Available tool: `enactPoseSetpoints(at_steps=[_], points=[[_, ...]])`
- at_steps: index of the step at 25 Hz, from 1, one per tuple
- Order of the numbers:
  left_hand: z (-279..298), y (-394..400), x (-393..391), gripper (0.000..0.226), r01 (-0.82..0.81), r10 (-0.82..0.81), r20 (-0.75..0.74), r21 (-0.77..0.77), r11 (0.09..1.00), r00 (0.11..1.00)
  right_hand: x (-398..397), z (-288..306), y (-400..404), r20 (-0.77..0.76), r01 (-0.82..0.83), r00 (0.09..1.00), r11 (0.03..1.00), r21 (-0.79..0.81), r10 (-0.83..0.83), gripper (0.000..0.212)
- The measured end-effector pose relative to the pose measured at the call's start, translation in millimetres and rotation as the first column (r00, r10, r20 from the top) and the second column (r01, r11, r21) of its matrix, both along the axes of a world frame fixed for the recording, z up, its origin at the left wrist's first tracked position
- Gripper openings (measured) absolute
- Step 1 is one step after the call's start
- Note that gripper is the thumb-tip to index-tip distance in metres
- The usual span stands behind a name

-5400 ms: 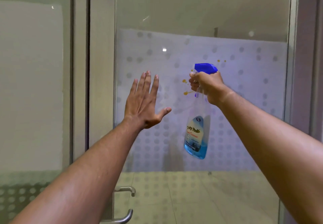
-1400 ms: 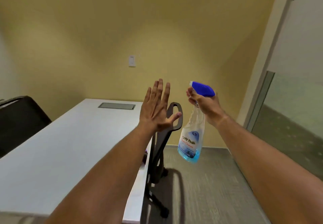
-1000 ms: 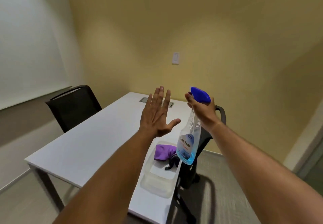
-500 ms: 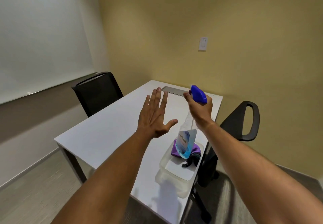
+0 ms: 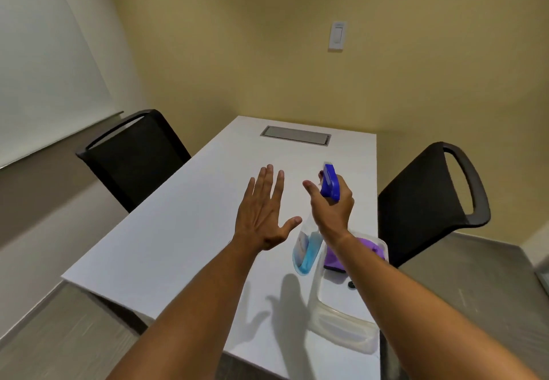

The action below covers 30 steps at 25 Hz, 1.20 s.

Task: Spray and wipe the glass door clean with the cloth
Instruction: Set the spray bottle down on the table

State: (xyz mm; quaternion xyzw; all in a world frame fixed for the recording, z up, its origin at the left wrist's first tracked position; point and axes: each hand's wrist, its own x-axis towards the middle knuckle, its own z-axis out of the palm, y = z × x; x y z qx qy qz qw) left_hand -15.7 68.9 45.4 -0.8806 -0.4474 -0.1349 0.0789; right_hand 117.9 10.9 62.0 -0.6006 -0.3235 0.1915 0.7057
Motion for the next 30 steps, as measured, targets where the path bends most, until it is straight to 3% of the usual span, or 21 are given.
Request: enactPoseSetpoints(at_steps=[8, 19, 24, 30], points=[[-60, 26, -29, 0.097, 0.131, -0.13, 0.015, -0.14, 0.981, 0.991, -38, -72, 14, 0.088, 0.143, 0.988, 0.979, -0.148, -0.131, 0.038], [-85, 23, -29, 0.097, 0.191, -0.188, 0.033, -0.171, 0.967, 0.982, -50, -102, 5, 0.174, 0.198, 0.97, 0.967, -0.158, -0.17, 0.045], [-89, 16, -38, 0.098, 0.174, -0.172, 0.023, -0.154, 0.973, 0.985, -55, -104, 3, 0.189, 0.174, 0.972, 0.97, -0.168, -0.142, 0.056], [-84, -9, -47, 0.098, 0.126, -0.127, 0.001, -0.153, 0.98, 0.992, -39, -115, -25, 0.278, 0.071, 0.96, 0.939, -0.336, 0.027, 0.095]])
